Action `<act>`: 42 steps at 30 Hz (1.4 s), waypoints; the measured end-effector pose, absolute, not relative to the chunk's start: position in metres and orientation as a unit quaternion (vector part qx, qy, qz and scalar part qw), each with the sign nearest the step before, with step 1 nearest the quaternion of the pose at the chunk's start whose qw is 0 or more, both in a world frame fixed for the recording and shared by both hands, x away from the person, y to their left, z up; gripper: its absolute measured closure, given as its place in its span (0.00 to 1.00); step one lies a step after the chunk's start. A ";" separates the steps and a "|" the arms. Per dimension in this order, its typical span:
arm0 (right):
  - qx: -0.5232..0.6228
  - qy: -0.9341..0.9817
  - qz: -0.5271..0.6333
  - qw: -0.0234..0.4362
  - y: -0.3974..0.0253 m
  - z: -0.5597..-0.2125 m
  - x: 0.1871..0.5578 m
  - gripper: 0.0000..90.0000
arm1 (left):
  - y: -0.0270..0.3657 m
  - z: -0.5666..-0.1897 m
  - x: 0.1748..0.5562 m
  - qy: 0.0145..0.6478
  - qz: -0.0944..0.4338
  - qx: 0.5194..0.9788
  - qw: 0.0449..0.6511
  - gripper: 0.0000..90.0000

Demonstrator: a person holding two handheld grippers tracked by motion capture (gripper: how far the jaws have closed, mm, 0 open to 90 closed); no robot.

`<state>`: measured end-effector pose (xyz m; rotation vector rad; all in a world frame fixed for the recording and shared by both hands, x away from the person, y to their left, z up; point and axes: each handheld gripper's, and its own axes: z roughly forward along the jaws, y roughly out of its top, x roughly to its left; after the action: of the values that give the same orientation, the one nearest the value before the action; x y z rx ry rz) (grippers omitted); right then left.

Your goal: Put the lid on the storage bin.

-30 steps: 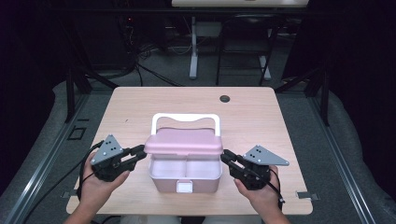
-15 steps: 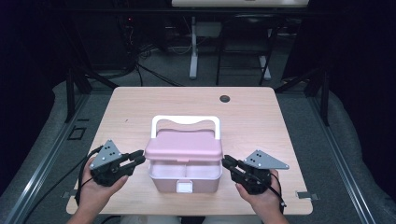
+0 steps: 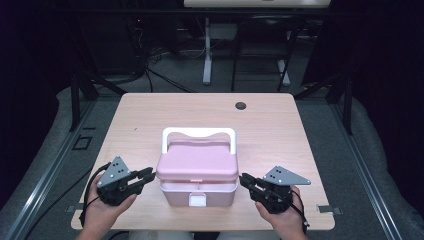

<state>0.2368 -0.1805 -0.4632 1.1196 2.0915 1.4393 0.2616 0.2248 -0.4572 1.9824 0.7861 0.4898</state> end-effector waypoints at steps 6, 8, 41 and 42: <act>0.405 0.738 0.509 0.180 -0.187 -0.465 0.234 0.90 | 0.230 -0.458 0.261 0.326 0.199 0.799 0.465 0.84; 0.406 0.737 0.510 0.180 -0.187 -0.465 0.234 0.90 | 0.231 -0.457 0.261 0.326 0.199 0.800 0.463 0.84; 0.467 0.697 0.499 0.215 -0.212 -0.461 0.285 0.83 | 0.254 -0.467 0.316 0.391 0.245 0.766 0.448 0.68; 0.471 0.695 0.498 0.217 -0.214 -0.463 0.287 0.83 | 0.254 -0.468 0.317 0.392 0.245 0.766 0.447 0.68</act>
<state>0.2866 -0.2144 -0.4629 1.3063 1.9246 1.3807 0.3172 0.2537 -0.4679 1.8954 0.9699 0.6069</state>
